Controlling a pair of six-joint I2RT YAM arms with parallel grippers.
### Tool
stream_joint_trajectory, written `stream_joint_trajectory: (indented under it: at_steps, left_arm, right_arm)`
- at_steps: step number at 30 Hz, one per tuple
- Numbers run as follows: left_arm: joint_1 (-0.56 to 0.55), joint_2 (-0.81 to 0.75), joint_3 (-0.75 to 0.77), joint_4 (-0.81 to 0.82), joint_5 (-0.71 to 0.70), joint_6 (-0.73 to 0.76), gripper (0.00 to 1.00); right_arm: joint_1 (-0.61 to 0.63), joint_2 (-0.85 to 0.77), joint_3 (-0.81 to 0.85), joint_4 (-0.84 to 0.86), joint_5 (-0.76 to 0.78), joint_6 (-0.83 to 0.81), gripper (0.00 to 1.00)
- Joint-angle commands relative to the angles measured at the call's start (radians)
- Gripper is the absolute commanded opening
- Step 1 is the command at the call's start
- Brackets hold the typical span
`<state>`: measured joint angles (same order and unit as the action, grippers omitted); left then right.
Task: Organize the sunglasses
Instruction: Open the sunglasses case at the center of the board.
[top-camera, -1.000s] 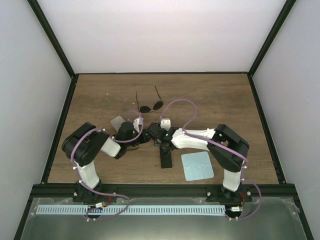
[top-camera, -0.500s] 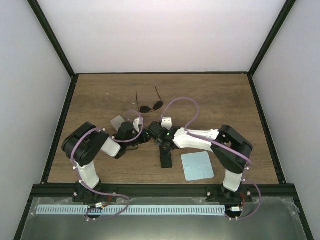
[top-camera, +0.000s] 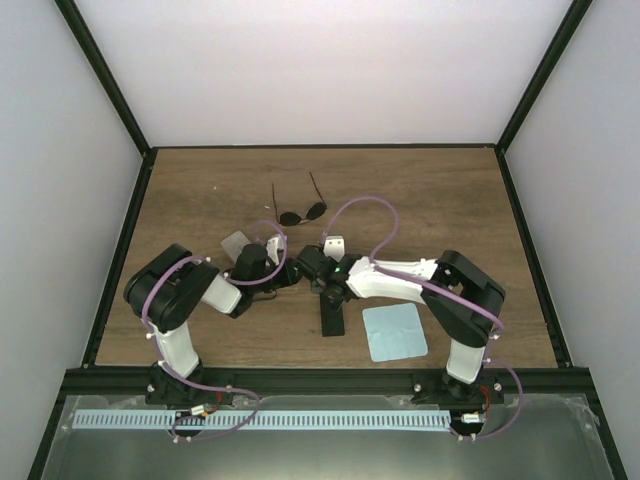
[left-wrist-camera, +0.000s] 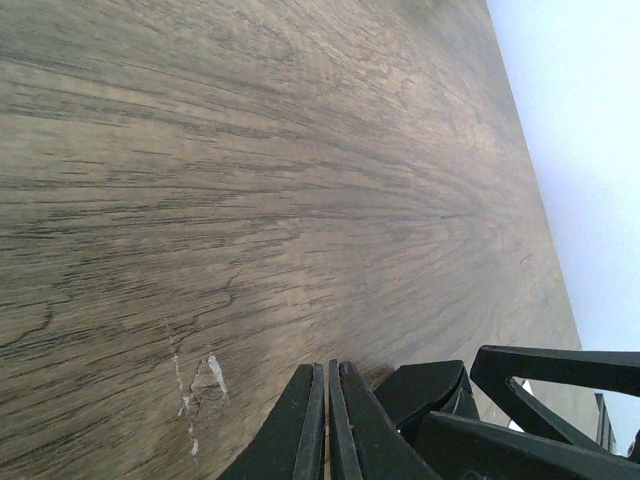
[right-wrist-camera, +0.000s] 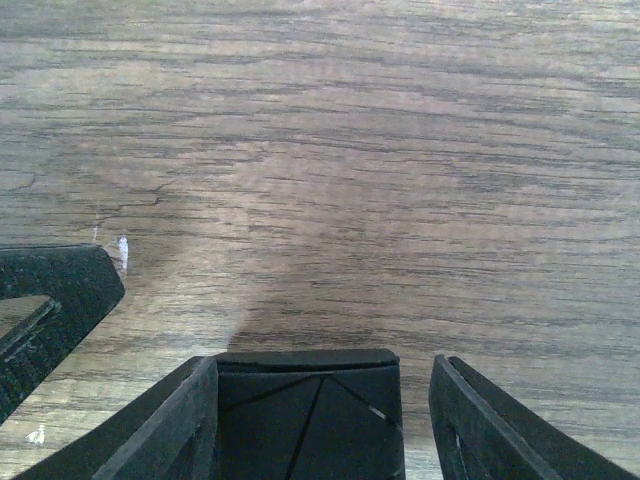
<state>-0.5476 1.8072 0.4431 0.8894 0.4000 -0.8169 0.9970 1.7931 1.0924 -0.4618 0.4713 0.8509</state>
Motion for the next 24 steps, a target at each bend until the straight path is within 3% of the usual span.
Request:
stream_joint_trajectory:
  at_steps: [1,24]
  left_arm:
    - [0.008,0.04,-0.003,-0.04,0.01,-0.007,0.04]
    - [0.001,0.02,-0.014,-0.022,0.031,-0.021,0.04]
  right_arm:
    - [-0.005,0.009,-0.008,0.016,0.005,0.0,0.59]
    - [-0.018,-0.052,-0.07,0.091,-0.043,-0.028,0.4]
